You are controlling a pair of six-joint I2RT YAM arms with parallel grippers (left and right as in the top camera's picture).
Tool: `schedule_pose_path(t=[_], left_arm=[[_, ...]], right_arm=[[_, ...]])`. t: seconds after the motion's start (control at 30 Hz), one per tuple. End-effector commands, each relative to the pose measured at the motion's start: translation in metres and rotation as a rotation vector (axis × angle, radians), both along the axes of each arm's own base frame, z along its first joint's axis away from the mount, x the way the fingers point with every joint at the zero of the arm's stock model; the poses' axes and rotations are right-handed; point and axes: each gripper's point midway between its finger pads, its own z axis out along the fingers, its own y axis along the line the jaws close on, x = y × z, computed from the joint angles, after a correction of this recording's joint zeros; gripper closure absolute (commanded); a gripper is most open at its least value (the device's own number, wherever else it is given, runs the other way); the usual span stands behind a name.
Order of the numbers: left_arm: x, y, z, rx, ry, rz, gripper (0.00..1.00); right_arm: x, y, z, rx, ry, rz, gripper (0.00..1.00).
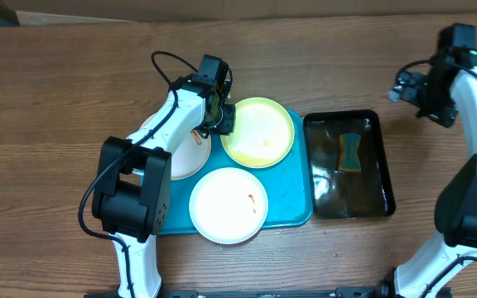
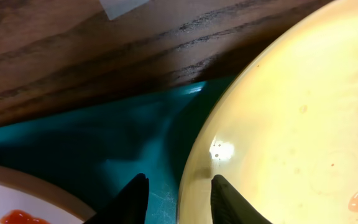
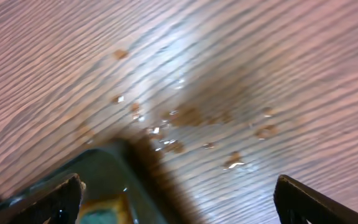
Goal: Clean dirty plates on tray and stack at the side
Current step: 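Release the sponge and raise the right gripper to the side, then lift the yellow plate off the teal tray with the left gripper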
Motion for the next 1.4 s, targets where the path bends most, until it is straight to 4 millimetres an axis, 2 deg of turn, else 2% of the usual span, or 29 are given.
schedule_pose_path(t=[0.0, 0.03, 0.1, 0.33, 0.53, 0.8, 0.93, 1.03, 1.37], left_arm=[[-0.001, 0.0, -0.005, 0.009, 0.008, 0.002, 0.68], [-0.001, 0.0, -0.005, 0.008, 0.008, 0.002, 0.73], [-0.001, -0.001, -0.005, 0.007, 0.008, 0.005, 0.76], [-0.002, -0.002, -0.007, 0.009, 0.01, -0.001, 0.73], [-0.003, -0.005, -0.008, 0.006, 0.006, -0.004, 0.77], [-0.004, -0.006, -0.008, 0.003, 0.012, -0.004, 0.96], [-0.004, -0.008, -0.007, -0.013, 0.019, 0.023, 0.96], [0.001, -0.008, 0.004, -0.014, 0.005, 0.023, 0.96], [0.031, -0.007, 0.066, 0.028, -0.107, -0.023, 0.96]], right_arm=[[0.006, -0.013, 0.011, 0.002, -0.044, -0.031, 0.0], [0.005, -0.015, 0.011, 0.001, -0.045, -0.037, 0.0], [0.005, -0.018, 0.011, 0.001, -0.045, -0.043, 0.0], [0.005, -0.018, 0.011, 0.001, -0.045, -0.043, 0.0], [0.005, -0.018, 0.011, 0.001, -0.045, -0.043, 0.0], [0.005, -0.018, 0.011, 0.001, -0.045, -0.043, 0.0], [0.005, -0.018, 0.011, 0.001, -0.045, -0.043, 0.0], [0.005, -0.018, 0.011, 0.001, -0.045, -0.043, 0.0], [0.005, -0.018, 0.011, 0.001, -0.045, -0.043, 0.0]])
